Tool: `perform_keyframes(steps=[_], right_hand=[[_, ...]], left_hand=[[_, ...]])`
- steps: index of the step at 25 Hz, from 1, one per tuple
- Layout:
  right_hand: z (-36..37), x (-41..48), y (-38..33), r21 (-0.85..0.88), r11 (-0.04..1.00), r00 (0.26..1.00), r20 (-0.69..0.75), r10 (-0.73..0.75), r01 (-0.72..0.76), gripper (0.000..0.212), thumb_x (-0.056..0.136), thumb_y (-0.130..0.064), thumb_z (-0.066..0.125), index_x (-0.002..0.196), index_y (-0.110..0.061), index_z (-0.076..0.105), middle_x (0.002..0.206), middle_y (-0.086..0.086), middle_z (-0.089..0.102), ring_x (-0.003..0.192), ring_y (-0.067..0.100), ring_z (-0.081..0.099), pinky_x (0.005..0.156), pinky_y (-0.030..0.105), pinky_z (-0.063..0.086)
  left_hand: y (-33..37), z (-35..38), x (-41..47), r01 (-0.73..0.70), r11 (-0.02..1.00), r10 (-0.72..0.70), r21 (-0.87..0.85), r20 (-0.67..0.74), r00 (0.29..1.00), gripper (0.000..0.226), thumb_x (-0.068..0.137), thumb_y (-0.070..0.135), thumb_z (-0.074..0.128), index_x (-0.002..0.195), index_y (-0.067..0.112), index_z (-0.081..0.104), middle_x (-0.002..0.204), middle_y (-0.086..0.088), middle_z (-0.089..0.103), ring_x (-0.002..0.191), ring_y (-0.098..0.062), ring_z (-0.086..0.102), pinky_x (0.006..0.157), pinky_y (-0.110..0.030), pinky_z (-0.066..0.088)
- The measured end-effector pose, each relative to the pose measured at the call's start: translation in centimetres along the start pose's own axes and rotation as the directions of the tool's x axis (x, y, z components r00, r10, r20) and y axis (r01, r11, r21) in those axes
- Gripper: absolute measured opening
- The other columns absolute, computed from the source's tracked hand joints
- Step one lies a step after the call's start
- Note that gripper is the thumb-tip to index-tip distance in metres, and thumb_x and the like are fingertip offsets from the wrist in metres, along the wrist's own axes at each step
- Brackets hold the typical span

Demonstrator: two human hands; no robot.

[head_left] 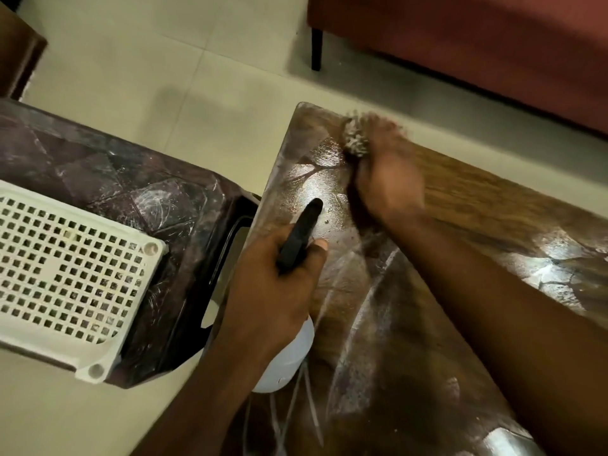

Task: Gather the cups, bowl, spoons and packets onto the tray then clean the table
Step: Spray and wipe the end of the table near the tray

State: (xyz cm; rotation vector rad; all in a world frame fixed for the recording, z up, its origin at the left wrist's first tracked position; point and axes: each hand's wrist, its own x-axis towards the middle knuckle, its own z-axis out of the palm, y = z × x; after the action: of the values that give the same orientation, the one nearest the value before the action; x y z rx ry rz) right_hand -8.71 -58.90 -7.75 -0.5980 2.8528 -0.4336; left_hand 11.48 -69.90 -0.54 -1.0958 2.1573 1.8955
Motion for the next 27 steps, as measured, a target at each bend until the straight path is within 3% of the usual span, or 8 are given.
perform_keyframes(steps=[2, 7, 10, 12, 16, 19, 21, 27], right_hand=[[0.4, -0.3, -2.0, 0.083, 0.981, 0.984, -0.026, 0.177, -0.175, 0.065, 0.107, -0.016, 0.045, 0.169, -0.023, 0.029, 0.177, 0.005, 0.027, 0.165, 0.033, 0.019, 0.133, 0.055, 0.022], [1.6, -1.1, -3.6, 0.028, 0.745, 0.705, 0.302, -0.642, 0.666, 0.065, 0.108, -0.024, 0.034, 0.171, -0.03, 0.018, 0.179, -0.001, 0.015, 0.167, 0.023, 0.006, 0.135, 0.052, 0.013], [1.1, 3.7, -5.2, 0.077, 0.984, 0.98, 0.111, -0.167, 0.159, 0.071, 0.105, -0.007, 0.047, 0.169, -0.03, 0.027, 0.178, 0.0, 0.021, 0.167, 0.025, 0.011, 0.136, 0.051, 0.009], [1.3, 3.8, -7.3, 0.096, 0.984, 0.978, 0.13, -0.164, 0.152, 0.07, 0.103, -0.003, 0.048, 0.166, -0.029, 0.034, 0.178, 0.0, 0.024, 0.167, 0.026, 0.011, 0.136, 0.05, 0.007], [0.9, 2.4, -6.2, 0.094, 0.67, 0.588, 0.402, -0.702, 0.736, 0.061, 0.106, -0.027, 0.034, 0.167, -0.032, 0.031, 0.177, -0.001, 0.024, 0.165, 0.022, 0.008, 0.132, 0.047, 0.009], [-0.4, 4.9, -4.4, 0.165, 0.975, 0.976, 0.13, -0.172, 0.15, 0.064, 0.102, -0.017, 0.044, 0.166, -0.026, 0.037, 0.175, 0.009, 0.03, 0.165, 0.03, 0.02, 0.135, 0.045, 0.017], [-0.2, 3.1, -4.2, 0.152, 0.985, 0.997, 0.033, 0.076, -0.08, 0.067, 0.103, -0.005, 0.045, 0.166, -0.024, 0.036, 0.176, 0.01, 0.029, 0.165, 0.033, 0.019, 0.135, 0.046, 0.015], [-0.8, -8.7, 4.6, -0.036, 0.816, 0.767, 0.368, -0.526, 0.577, 0.068, 0.106, -0.024, 0.047, 0.169, -0.031, 0.025, 0.179, -0.003, 0.016, 0.167, 0.025, 0.009, 0.133, 0.058, 0.019]], left_hand=[[-0.1, -0.5, -0.2, -0.003, 1.0, 0.003, 0.01, -0.001, 1.0, 0.038, 0.086, 0.058, 0.066, 0.081, 0.02, 0.067, 0.073, -0.023, 0.066, 0.058, -0.047, 0.058, 0.06, -0.065, 0.056], [-0.3, -1.7, -0.2, -0.01, 1.0, 0.01, -0.023, 0.0, 1.0, 0.024, 0.088, 0.052, 0.065, 0.081, 0.03, 0.067, 0.058, -0.003, 0.059, 0.05, -0.029, 0.054, 0.064, -0.063, 0.057], [-0.5, -2.1, -0.1, 0.023, 0.997, -0.025, -0.067, -0.023, 0.999, 0.031, 0.086, 0.049, 0.067, 0.074, 0.021, 0.064, 0.052, 0.0, 0.048, 0.048, -0.031, 0.046, 0.063, -0.068, 0.054], [-0.7, -2.3, -0.4, 0.045, 0.998, -0.046, -0.044, -0.019, 0.999, 0.032, 0.086, 0.049, 0.067, 0.074, 0.019, 0.063, 0.052, -0.003, 0.046, 0.048, -0.031, 0.046, 0.064, -0.067, 0.055], [-0.9, -2.9, -1.1, 0.016, 1.0, -0.016, -0.026, -0.004, 1.0, 0.027, 0.089, 0.047, 0.067, 0.08, 0.022, 0.069, 0.055, -0.004, 0.051, 0.048, -0.025, 0.05, 0.064, -0.059, 0.057], [-1.3, -3.3, -1.7, -0.003, 0.999, 0.004, -0.049, 0.025, 1.0, 0.022, 0.09, 0.041, 0.071, 0.09, 0.02, 0.074, 0.061, -0.001, 0.059, 0.047, -0.014, 0.051, 0.063, -0.049, 0.057], [-1.7, -3.7, -2.2, 0.011, 0.999, -0.009, -0.053, 0.033, 0.999, 0.019, 0.089, 0.04, 0.072, 0.09, 0.021, 0.074, 0.061, -0.003, 0.059, 0.045, -0.011, 0.05, 0.06, -0.047, 0.054], [-3.1, -3.6, -4.2, 0.05, 0.999, -0.052, 0.021, 0.106, 0.993, 0.016, 0.087, 0.044, 0.072, 0.084, 0.028, 0.068, 0.052, 0.004, 0.057, 0.043, -0.009, 0.051, 0.056, -0.043, 0.048]])
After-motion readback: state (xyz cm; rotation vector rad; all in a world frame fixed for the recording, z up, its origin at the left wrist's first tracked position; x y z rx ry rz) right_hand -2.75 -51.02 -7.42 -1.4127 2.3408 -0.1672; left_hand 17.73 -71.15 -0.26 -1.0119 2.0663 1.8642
